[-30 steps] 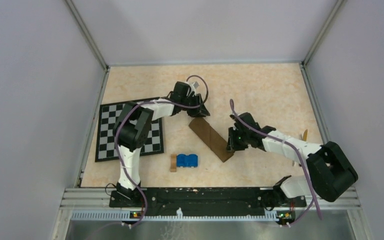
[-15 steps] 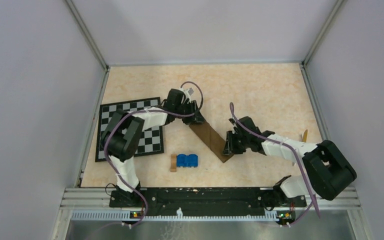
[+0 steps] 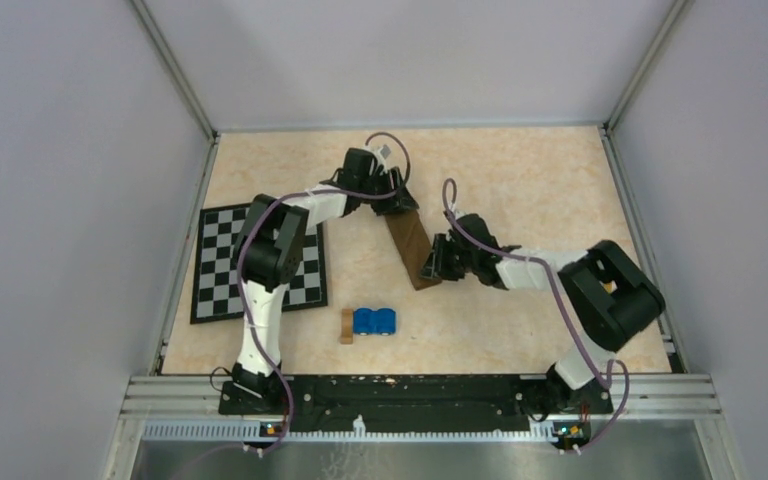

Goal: Fold the napkin into a case and place the utensils inside
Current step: Move the smaller rectangle-folded napkin to the corner of the board.

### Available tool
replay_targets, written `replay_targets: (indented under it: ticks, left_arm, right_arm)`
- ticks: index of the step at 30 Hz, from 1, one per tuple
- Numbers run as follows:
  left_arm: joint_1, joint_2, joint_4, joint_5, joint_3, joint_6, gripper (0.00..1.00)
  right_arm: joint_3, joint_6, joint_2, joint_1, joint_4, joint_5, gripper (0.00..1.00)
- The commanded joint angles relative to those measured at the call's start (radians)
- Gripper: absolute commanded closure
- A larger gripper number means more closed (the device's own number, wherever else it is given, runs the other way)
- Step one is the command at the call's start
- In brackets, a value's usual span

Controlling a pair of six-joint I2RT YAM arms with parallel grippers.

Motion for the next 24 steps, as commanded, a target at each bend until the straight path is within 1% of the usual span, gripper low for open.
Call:
replay_targets:
  ticks: [1, 2, 4, 6, 9, 12, 15, 17, 20, 24]
  left_arm:
    - [0.059, 0.000, -0.156, -0.094, 0.213, 0.107, 0.35]
    - [0.070, -0.023, -0.189, -0.107, 0.256, 0.122, 0.33]
    - [0.096, -0.065, -0.252, -0.130, 0.319, 0.144, 0.34]
    - [0.124, -0.131, -0.280, -0.128, 0.331, 0.147, 0.34]
    - [0.157, -0.249, -0.280, -0.128, 0.261, 0.151, 0.34]
    - [0.189, -0.385, -0.242, -0.140, 0.135, 0.153, 0.33]
    - [0.223, -0.507, -0.183, -0.122, 0.001, 0.120, 0.33]
    - [0.234, -0.568, -0.173, -0.109, -0.061, 0.112, 0.32]
    - [0.237, -0.631, -0.199, -0.090, -0.111, 0.130, 0.32]
    - [0.237, -0.689, -0.244, -0.051, -0.148, 0.156, 0.32]
  right_arm:
    - [0.173, 0.011, 0.185, -0.004, -0.035, 0.150, 0.72]
    - [0.245, 0.003, 0.230, -0.012, -0.043, 0.150, 0.72]
    - [0.358, -0.024, 0.308, -0.027, -0.070, 0.142, 0.72]
    - [0.483, -0.073, 0.394, -0.041, -0.116, 0.106, 0.73]
    - [0.651, -0.173, 0.503, -0.044, -0.171, 0.060, 0.73]
    - [0.828, -0.268, 0.618, -0.045, -0.261, 0.009, 0.73]
    - [0.994, -0.325, 0.724, -0.049, -0.340, -0.018, 0.74]
    - [1.085, -0.350, 0.782, -0.050, -0.386, -0.027, 0.74]
    - [1.144, -0.381, 0.798, -0.050, -0.422, -0.031, 0.73]
    - [1.157, -0.401, 0.702, -0.047, -0.459, -0.034, 0.65]
